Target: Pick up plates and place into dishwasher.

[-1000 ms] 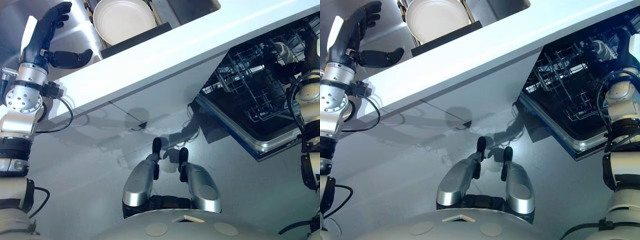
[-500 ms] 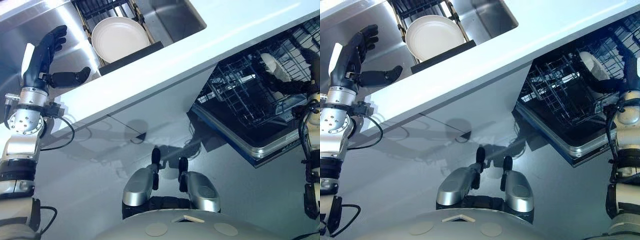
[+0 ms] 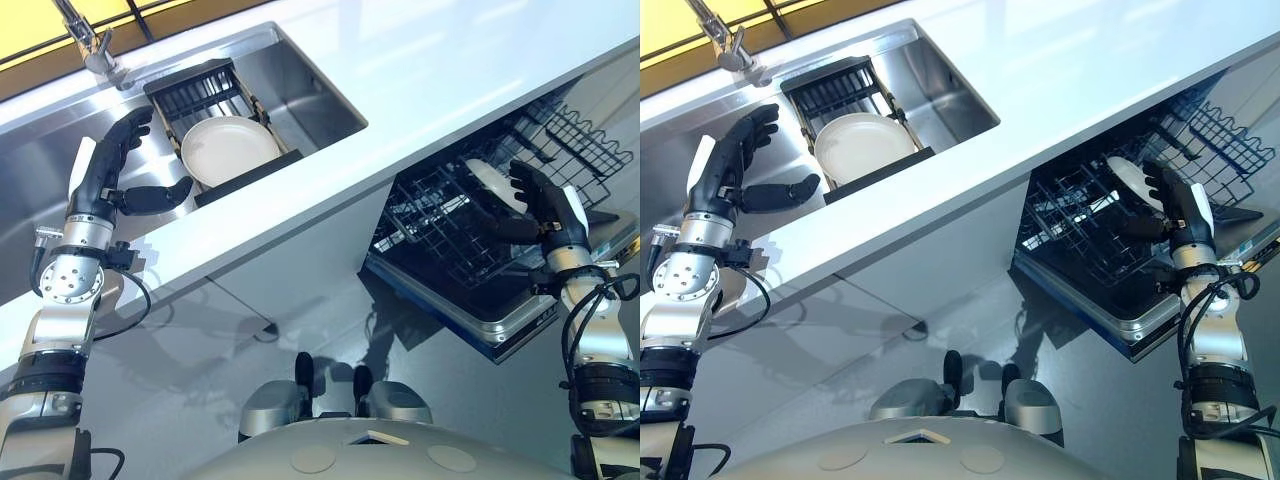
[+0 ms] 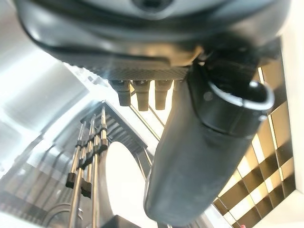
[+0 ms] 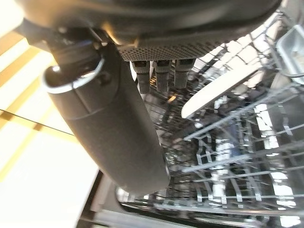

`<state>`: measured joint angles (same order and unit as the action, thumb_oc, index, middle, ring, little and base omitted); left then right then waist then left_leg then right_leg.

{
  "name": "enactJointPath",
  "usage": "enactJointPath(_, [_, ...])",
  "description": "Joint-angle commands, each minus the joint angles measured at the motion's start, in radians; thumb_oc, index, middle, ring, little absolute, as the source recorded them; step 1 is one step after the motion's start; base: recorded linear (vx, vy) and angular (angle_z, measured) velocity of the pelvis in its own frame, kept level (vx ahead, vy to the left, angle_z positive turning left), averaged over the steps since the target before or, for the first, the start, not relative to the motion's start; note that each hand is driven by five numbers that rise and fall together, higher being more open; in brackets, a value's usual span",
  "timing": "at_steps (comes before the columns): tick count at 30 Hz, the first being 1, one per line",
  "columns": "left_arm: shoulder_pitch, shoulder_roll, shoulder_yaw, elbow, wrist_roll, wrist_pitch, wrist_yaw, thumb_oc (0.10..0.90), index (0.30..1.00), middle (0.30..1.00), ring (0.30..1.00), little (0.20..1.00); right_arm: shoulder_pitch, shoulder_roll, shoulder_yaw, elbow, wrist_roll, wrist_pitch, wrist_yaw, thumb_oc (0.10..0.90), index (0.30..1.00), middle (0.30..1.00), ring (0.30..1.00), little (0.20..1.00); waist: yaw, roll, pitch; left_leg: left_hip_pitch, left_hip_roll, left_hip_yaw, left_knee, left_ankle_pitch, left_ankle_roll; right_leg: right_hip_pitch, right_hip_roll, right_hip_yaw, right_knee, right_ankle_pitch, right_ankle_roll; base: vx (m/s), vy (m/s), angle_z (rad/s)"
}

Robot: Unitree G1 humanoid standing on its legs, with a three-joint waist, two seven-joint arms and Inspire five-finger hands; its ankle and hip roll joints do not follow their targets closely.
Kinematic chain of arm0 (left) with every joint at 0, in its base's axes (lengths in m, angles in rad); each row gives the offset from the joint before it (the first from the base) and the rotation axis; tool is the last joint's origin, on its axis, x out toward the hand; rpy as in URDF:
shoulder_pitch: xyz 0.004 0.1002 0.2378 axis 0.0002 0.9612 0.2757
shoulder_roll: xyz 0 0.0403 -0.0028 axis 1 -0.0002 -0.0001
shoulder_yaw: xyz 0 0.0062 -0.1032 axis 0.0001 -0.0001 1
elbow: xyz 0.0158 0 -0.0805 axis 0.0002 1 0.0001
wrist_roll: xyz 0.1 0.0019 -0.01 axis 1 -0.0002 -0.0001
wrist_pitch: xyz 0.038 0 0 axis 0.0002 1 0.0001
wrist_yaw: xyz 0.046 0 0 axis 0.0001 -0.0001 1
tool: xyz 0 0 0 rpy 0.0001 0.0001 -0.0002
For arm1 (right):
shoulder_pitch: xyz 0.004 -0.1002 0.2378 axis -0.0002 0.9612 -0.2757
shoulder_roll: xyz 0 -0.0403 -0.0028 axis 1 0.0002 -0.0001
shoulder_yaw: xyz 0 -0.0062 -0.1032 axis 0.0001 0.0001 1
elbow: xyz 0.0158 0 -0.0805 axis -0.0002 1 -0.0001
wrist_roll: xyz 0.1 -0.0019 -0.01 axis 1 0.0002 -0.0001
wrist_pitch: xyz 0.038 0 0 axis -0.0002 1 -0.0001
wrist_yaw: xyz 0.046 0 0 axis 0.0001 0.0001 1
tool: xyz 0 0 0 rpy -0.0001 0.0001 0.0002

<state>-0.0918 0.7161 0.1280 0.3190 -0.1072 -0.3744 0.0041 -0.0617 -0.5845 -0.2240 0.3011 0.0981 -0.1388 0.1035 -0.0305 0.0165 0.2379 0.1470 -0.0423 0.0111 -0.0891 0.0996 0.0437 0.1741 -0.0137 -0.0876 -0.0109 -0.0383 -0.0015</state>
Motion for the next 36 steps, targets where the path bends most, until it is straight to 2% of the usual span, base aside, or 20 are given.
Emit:
enactJointPath(1, [-0.034, 0.019, 0.092, -0.013, 0.016, -0.081, 0.054, 0.800, 0.900, 0.900, 0.900, 0.900, -0.027, -0.039, -0.065, -0.106, 0.070, -0.135, 0.011, 0.800, 0.900, 0.900, 0.900, 0.900, -0.012, -0.001, -0.150, 0.022, -0.044, 0.034, 0.025, -0.139, 0.017, -0.089, -0.005, -0.032, 0.050, 0.005, 0.072, -0.01, 0.040, -0.06])
enactJointPath(5, [-0.042, 0.017, 0.089, 0.001, 0.057, -0.070, 0.069, 0.800, 0.900, 0.900, 0.900, 0.900, -0.015, 0.001, -0.058, -0.142, 0.143, -0.124, 0.064, 0.800, 0.900, 0.900, 0.900, 0.900, -0.020, 0.000, -0.156, 0.027, -0.046, 0.042, 0.023, -0.144, 0.022, -0.089, -0.007, -0.029, 0.049, 0.003, 0.073, 0.00, 0.036, -0.06])
enactJointPath(7, [-0.049, 0.018, 0.084, 0.000, 0.089, -0.066, 0.081, 0.800, 0.900, 0.900, 0.900, 0.900, -0.006, 0.029, -0.044, -0.170, 0.206, -0.120, 0.152, 0.800, 0.900, 0.900, 0.900, 0.900, -0.025, 0.003, -0.156, 0.029, -0.048, 0.044, 0.022, -0.146, 0.025, -0.090, -0.010, -0.031, 0.051, 0.002, 0.074, 0.01, 0.049, -0.02])
enactJointPath(10, [-0.063, 0.022, 0.076, -0.008, 0.141, -0.059, 0.115, 0.800, 0.900, 0.900, 0.900, 0.900, 0.009, 0.076, -0.014, -0.208, 0.271, -0.065, 0.304, 0.800, 0.900, 0.900, 0.900, 0.900, -0.031, 0.009, -0.154, 0.027, -0.050, 0.046, 0.017, -0.146, 0.029, -0.095, -0.014, -0.032, 0.049, -0.001, 0.074, 0.00, 0.063, 0.01])
enactJointPath(13, [-0.080, 0.043, 0.069, -0.006, 0.183, -0.044, 0.165, 0.800, 0.900, 0.900, 0.900, 0.900, 0.033, 0.090, 0.044, -0.222, 0.271, -0.045, 0.418, 0.800, 0.900, 0.900, 0.900, 0.900, -0.038, 0.014, -0.155, 0.024, -0.055, 0.050, 0.013, -0.147, 0.034, -0.105, -0.019, -0.033, 0.048, 0.000, 0.075, -0.01, 0.063, 0.01])
enactJointPath(16, [-0.089, 0.082, 0.073, -0.006, 0.198, -0.013, 0.225, 0.800, 0.900, 0.900, 0.900, 0.900, 0.057, 0.087, 0.105, -0.228, 0.269, -0.025, 0.486, 0.800, 0.900, 0.900, 0.900, 0.900, -0.041, 0.020, -0.155, 0.017, -0.058, 0.058, 0.014, -0.146, 0.037, -0.116, -0.024, -0.032, 0.049, 0.003, 0.077, -0.02, 0.061, -0.01])
enactJointPath(20, [-0.106, 0.139, 0.082, 0.000, 0.191, 0.041, 0.299, 0.800, 0.900, 0.900, 0.900, 0.900, 0.075, 0.082, 0.187, -0.235, 0.293, 0.046, 0.524, 0.800, 0.900, 0.900, 0.900, 0.900, -0.045, 0.030, -0.146, 0.009, -0.063, 0.064, 0.023, -0.147, 0.043, -0.131, -0.033, -0.024, 0.062, 0.006, 0.080, 0.01, 0.077, -0.03])
enactJointPath(23, [-0.127, 0.181, 0.078, 0.010, 0.185, 0.093, 0.324, 0.800, 0.900, 0.900, 0.900, 0.900, 0.090, 0.092, 0.245, -0.233, 0.269, 0.068, 0.524, 0.800, 0.900, 0.900, 0.900, 0.900, -0.049, 0.040, -0.136, 0.006, -0.069, 0.063, 0.033, -0.147, 0.047, -0.141, -0.041, -0.017, 0.074, 0.012, 0.083, 0.05, 0.104, -0.07])
enactJointPath(24, [-0.135, 0.198, 0.071, 0.015, 0.188, 0.114, 0.333, 0.800, 0.900, 0.900, 0.900, 0.900, 0.096, 0.087, 0.263, -0.231, 0.236, 0.054, 0.527, 0.800, 0.900, 0.900, 0.900, 0.900, -0.051, 0.043, -0.131, 0.005, -0.071, 0.063, 0.038, -0.147, 0.047, -0.144, -0.045, -0.014, 0.078, 0.016, 0.086, 0.09, 0.136, -0.07])
enactJointPath(26, [-0.167, 0.242, 0.045, 0.030, 0.169, 0.158, 0.337, 0.800, 0.900, 0.900, 0.900, 0.900, 0.107, 0.065, 0.301, -0.241, 0.247, 0.092, 0.507, 0.800, 0.900, 0.900, 0.900, 0.900, -0.059, 0.052, -0.110, 0.007, -0.077, 0.057, 0.046, -0.148, 0.049, -0.152, -0.054, -0.005, 0.098, 0.019, 0.092, 0.12, 0.157, -0.06])
enactJointPath(30, [-0.213, 0.298, 0.011, 0.050, 0.133, 0.202, 0.338, 0.800, 0.900, 0.900, 0.900, 0.900, 0.130, 0.032, 0.358, -0.232, 0.175, 0.044, 0.478, 0.800, 0.900, 0.900, 0.900, 0.900, -0.066, 0.063, -0.073, -0.016, -0.086, 0.057, 0.060, -0.142, 0.056, -0.195, -0.067, 0.014, 0.131, 0.041, 0.103, 0.04, 0.124, -0.06])
enactJointPath(36, [-0.270, 0.383, -0.019, 0.077, 0.054, 0.201, 0.306, 0.800, 0.900, 0.900, 0.900, 0.900, 0.169, 0.006, 0.409, -0.234, 0.129, 0.008, 0.410, 0.800, 0.900, 0.900, 0.900, 0.900, -0.064, 0.064, -0.016, -0.077, -0.097, 0.067, 0.116, -0.144, 0.065, -0.260, -0.075, 0.042, 0.166, 0.072, 0.112, 0.00, 0.065, -0.09])
